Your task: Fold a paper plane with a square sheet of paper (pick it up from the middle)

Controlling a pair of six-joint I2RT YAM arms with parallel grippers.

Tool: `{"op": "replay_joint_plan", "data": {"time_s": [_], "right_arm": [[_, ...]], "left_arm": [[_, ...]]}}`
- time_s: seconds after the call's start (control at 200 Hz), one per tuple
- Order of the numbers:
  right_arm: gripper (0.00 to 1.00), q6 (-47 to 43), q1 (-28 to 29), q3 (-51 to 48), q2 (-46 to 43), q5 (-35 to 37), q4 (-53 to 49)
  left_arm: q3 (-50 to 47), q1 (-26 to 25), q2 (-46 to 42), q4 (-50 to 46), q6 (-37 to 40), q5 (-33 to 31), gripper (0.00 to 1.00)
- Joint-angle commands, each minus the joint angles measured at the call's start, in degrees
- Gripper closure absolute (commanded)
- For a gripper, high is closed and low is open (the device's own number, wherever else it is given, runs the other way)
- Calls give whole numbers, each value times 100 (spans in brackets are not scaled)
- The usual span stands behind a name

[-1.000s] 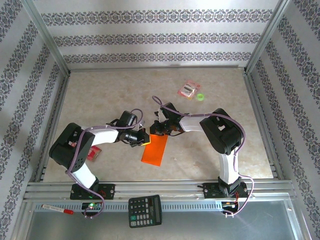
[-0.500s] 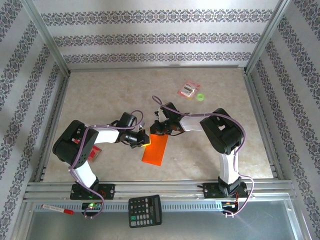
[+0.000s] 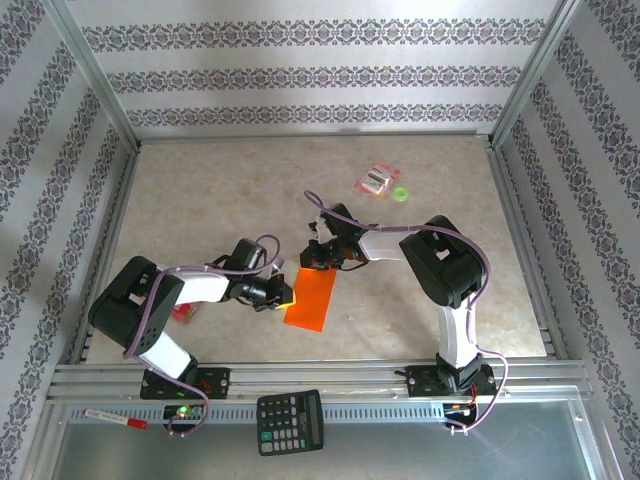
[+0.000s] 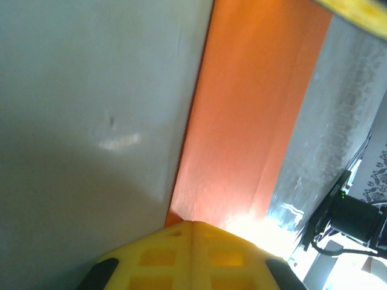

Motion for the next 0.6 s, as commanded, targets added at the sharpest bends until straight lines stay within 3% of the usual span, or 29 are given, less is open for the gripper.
{"op": "replay_joint_plan", "data": {"time_s": [0.0,0.595], "right_arm": [[100,-134,-117,-63,360,651,-447],[100,-213,-101,41,363,732,-598]], "left_arm": [[-311,-126,-146,-453,-121,81,100],[-773,-424,-848,-1114,-78,-147,100]]}}
